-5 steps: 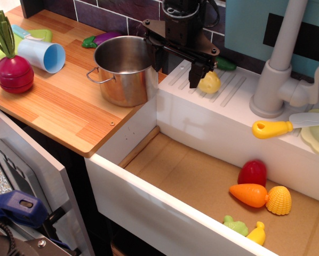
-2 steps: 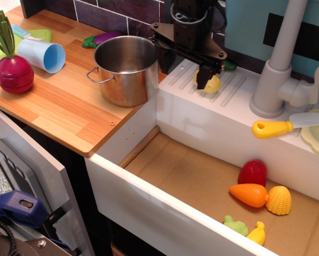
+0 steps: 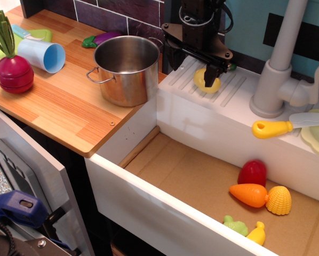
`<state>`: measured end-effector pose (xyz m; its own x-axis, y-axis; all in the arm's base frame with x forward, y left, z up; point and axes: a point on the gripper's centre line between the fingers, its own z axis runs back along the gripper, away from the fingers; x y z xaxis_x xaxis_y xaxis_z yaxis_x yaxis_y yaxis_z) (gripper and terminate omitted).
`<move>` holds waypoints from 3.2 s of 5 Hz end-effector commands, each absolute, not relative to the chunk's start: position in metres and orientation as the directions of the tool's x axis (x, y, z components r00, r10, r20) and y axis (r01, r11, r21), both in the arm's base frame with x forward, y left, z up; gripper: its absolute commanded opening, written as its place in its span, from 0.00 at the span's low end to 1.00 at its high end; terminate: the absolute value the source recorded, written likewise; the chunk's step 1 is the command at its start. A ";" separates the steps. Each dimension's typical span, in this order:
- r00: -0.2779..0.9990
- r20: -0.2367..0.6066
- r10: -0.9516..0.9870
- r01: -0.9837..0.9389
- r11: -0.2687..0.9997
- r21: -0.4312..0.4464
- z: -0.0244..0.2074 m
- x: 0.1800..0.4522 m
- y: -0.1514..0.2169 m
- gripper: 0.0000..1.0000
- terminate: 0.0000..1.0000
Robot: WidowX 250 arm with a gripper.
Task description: Put potato in pot or pan
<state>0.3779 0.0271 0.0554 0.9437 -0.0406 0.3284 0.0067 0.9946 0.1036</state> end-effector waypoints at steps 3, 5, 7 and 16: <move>0.912 0.403 -0.077 0.054 0.996 0.067 0.050 0.417 0.033 1.00 0.00; 0.910 0.409 -0.060 0.051 0.998 0.031 0.039 0.422 0.027 1.00 0.00; 0.915 0.401 -0.038 0.037 0.999 0.011 0.034 0.427 0.022 0.00 0.00; 0.941 0.331 -0.077 -0.019 0.961 0.277 0.133 0.367 0.117 1.00 0.00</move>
<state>0.3649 0.1167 0.1074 0.9618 -0.0688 0.2648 -0.0026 0.9655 0.2604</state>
